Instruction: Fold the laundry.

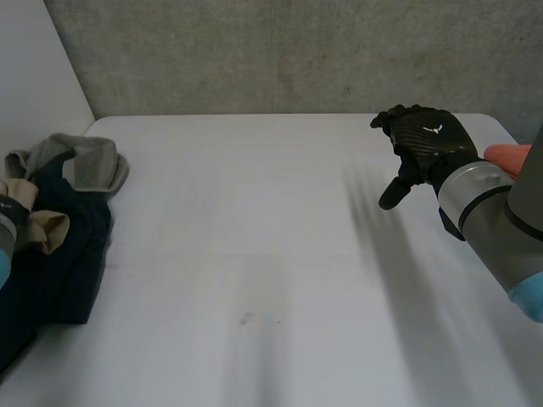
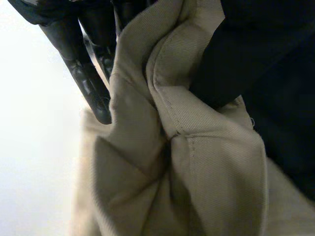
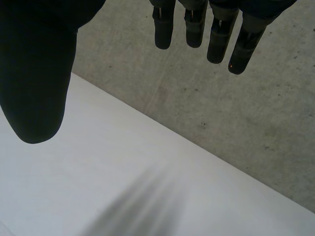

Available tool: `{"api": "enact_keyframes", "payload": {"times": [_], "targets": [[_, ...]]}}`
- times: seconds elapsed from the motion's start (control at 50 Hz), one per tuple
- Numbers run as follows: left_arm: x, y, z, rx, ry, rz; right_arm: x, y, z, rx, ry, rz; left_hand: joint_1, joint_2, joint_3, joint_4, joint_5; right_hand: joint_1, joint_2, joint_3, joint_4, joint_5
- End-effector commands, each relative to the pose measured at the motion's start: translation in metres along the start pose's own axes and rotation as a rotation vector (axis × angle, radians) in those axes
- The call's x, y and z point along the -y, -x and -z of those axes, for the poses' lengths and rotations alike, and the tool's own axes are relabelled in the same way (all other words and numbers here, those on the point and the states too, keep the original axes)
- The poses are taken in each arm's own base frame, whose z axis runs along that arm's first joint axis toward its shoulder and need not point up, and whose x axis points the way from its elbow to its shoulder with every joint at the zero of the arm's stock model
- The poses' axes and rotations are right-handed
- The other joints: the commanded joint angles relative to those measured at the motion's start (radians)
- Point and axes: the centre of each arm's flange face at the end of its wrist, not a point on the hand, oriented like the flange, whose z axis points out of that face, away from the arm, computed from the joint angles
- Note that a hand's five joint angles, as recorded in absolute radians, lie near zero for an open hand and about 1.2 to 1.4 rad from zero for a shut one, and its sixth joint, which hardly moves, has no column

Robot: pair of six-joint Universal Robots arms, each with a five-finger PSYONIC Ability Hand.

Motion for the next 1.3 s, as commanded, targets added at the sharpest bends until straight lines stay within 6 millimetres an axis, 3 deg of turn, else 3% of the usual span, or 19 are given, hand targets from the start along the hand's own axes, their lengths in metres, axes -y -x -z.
{"api": "enact_keyframes", "payload": {"times": [0.02,0.08,0.14,0.16,0.2,0.24,0.28,0.3,0.46,0.52,0.54,0.6,0.68,0.76,0.84,0.92,1.04,1.14,1.3], "targets": [[0.075,0.039,0.05,0.215,-0.312,0.081,0.003,-0.001,0.0,-0.003,-0.009,0.0,0.285,0.229,0.248,0.213,0.256,-0.03,-0.046,-0.033,-0.058,-0.069],[0.114,0.047,0.086,0.286,-0.498,0.136,0.004,-0.005,-0.001,-0.012,-0.009,0.001,0.285,0.229,0.248,0.213,0.256,-0.03,-0.046,-0.033,-0.058,-0.069],[0.143,0.039,0.115,0.293,-0.631,0.163,0.006,-0.015,-0.004,-0.041,-0.014,-0.002,0.285,0.229,0.248,0.213,0.256,-0.03,-0.046,-0.033,-0.058,-0.069],[0.163,0.026,0.14,0.27,-0.729,0.179,0.007,-0.019,-0.004,-0.051,-0.017,-0.001,0.285,0.229,0.248,0.213,0.256,-0.03,-0.046,-0.033,-0.058,-0.069],[0.178,0.006,0.165,0.227,-0.816,0.181,0.009,-0.025,-0.005,-0.067,-0.022,0.0,0.285,0.229,0.248,0.213,0.256,-0.03,-0.046,-0.033,-0.058,-0.069],[0.193,-0.028,0.198,0.145,-0.914,0.173,0.013,-0.032,-0.006,-0.086,-0.035,0.001,0.285,0.229,0.248,0.213,0.256,-0.03,-0.046,-0.033,-0.058,-0.069],[0.198,-0.051,0.217,0.093,-0.964,0.164,0.018,-0.039,-0.006,-0.105,-0.047,0.0,0.285,0.229,0.248,0.213,0.256,-0.03,-0.046,-0.033,-0.058,-0.069],[0.199,-0.073,0.232,0.04,-1.001,0.152,0.018,-0.041,-0.006,-0.111,-0.048,-0.001,0.285,0.229,0.248,0.213,0.256,-0.03,-0.046,-0.033,-0.058,-0.069],[0.176,-0.167,0.277,-0.261,-1.049,0.172,0.022,-0.056,-0.008,-0.152,-0.06,-0.003,0.285,0.229,0.248,0.213,0.256,-0.03,-0.046,-0.033,-0.058,-0.069],[0.167,-0.185,0.282,-0.324,-1.033,0.17,0.023,-0.057,-0.009,-0.151,-0.062,-0.002,-0.136,-0.192,-0.172,-0.208,-0.165,-0.03,-0.046,-0.033,-0.058,-0.069],[0.163,-0.189,0.283,-0.341,-1.027,0.171,0.022,-0.056,-0.009,-0.148,-0.06,0.0,-0.463,-0.519,-0.5,-0.535,-0.492,-0.03,-0.046,-0.033,-0.058,-0.069],[0.159,-0.191,0.283,-0.345,-1.02,0.157,0.022,-0.055,-0.009,-0.135,-0.061,-0.001,-0.856,-0.912,-0.892,-0.928,-0.885,-0.03,-0.046,-0.033,-0.058,-0.069],[0.162,-0.179,0.286,-0.333,-1.026,0.172,0.022,-0.054,-0.009,-0.119,-0.064,0.001,-0.924,-0.98,-0.961,-0.996,-0.954,-0.03,-0.046,-0.033,-0.058,-0.069],[0.169,-0.142,0.281,-0.278,-1.023,0.23,0.023,-0.05,-0.008,-0.084,-0.062,0.003,-0.927,-0.983,-0.964,-0.999,-0.957,-0.03,-0.046,-0.033,-0.058,-0.069],[0.168,-0.093,0.247,-0.173,-0.954,0.286,0.022,-0.042,-0.002,-0.021,-0.031,0.021,-0.927,-0.983,-0.964,-0.999,-0.957,-0.03,-0.046,-0.033,-0.058,-0.069],[0.157,-0.074,0.226,-0.154,-0.877,0.303,0.021,-0.03,0.008,0.049,0.024,0.081,-0.919,-0.974,-0.955,-0.99,-0.948,-0.03,-0.046,-0.033,-0.058,-0.069],[0.134,-0.073,0.192,-0.253,-0.711,0.322,0.0,-0.017,0.014,0.116,0.136,0.185,-0.892,-0.948,-0.929,-0.964,-0.921,-0.03,-0.046,-0.033,-0.058,-0.069],[0.115,-0.081,0.167,-0.424,-0.589,0.337,-0.027,0.032,0.026,0.273,0.204,0.308,-0.857,-0.912,-0.893,-0.929,-0.886,-0.03,-0.046,-0.033,-0.058,-0.069],[0.091,-0.089,0.106,-0.485,-0.436,0.378,-0.051,0.064,0.039,0.37,0.189,0.37,-0.81,-0.866,-0.846,-0.882,-0.839,-0.03,-0.046,-0.033,-0.058,-0.069]]}}
